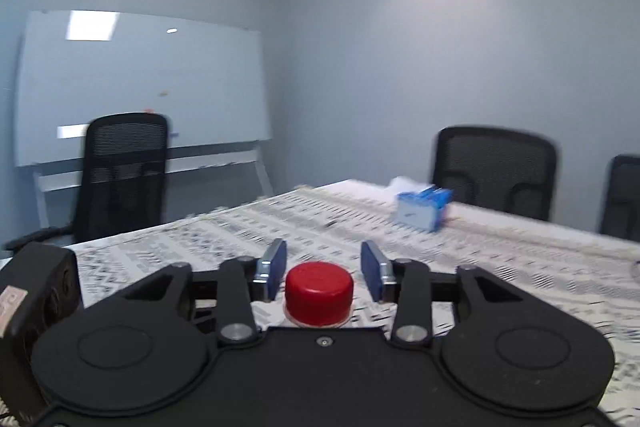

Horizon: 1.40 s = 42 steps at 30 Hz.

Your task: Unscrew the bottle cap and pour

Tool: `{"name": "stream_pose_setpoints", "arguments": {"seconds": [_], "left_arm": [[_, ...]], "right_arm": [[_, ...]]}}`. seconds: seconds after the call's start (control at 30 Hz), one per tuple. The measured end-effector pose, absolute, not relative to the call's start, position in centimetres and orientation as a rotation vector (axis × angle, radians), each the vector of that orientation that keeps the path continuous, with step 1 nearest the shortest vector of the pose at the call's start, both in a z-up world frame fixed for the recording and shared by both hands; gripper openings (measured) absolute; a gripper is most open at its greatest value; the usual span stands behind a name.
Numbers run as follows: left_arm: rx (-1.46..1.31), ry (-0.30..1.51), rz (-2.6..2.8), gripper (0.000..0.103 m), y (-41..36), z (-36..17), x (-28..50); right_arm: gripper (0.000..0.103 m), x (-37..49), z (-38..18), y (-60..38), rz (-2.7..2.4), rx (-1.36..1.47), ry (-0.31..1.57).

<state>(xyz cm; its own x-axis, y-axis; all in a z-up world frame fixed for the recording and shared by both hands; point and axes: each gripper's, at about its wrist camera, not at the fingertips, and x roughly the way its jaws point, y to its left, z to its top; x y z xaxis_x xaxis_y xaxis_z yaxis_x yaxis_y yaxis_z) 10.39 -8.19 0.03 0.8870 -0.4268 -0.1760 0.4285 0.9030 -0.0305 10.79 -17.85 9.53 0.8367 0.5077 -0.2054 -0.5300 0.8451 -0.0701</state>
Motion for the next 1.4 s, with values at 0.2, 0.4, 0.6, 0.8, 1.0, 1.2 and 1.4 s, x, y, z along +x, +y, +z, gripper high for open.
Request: {"name": "stream_pose_setpoints", "arguments": {"seconds": [0.2, 0.4, 0.6, 0.8, 1.0, 1.2, 1.4], "left_arm": [[0.013, 0.178, -0.43, 0.058, -8.9, 0.3, 9.4], [0.01, 0.192, -0.434, 0.058, -9.0, 0.6, 9.5], [-0.011, 0.217, -0.451, 0.058, -8.8, 0.8, 9.6], [-0.004, 0.208, -0.458, 0.058, -9.2, 0.6, 9.5], [0.019, 0.183, -0.44, 0.058, -9.8, 0.4, 9.1], [0.016, 0.183, -0.432, 0.058, -9.9, 0.4, 9.1], [0.019, 0.193, -0.445, 0.058, -9.8, 0.6, 9.3]], "right_arm": [[0.034, 9.4, 9.0, -16.1, 0.406, -0.181, 0.2], [0.033, 9.4, 8.1, -17.3, 0.48, -0.172, 0.153], [0.033, 11.6, 8.2, -20.7, 0.727, -0.157, 0.137], [0.033, 13.9, 8.4, -23.8, 0.977, -0.188, 0.101], [0.051, 12.0, 10.0, -20.5, 0.693, -0.088, 0.208], [0.034, 11.9, 9.5, -17.3, 0.463, -0.081, 0.229], [0.033, 12.0, 8.5, -18.6, 0.51, -0.071, 0.174]]}}
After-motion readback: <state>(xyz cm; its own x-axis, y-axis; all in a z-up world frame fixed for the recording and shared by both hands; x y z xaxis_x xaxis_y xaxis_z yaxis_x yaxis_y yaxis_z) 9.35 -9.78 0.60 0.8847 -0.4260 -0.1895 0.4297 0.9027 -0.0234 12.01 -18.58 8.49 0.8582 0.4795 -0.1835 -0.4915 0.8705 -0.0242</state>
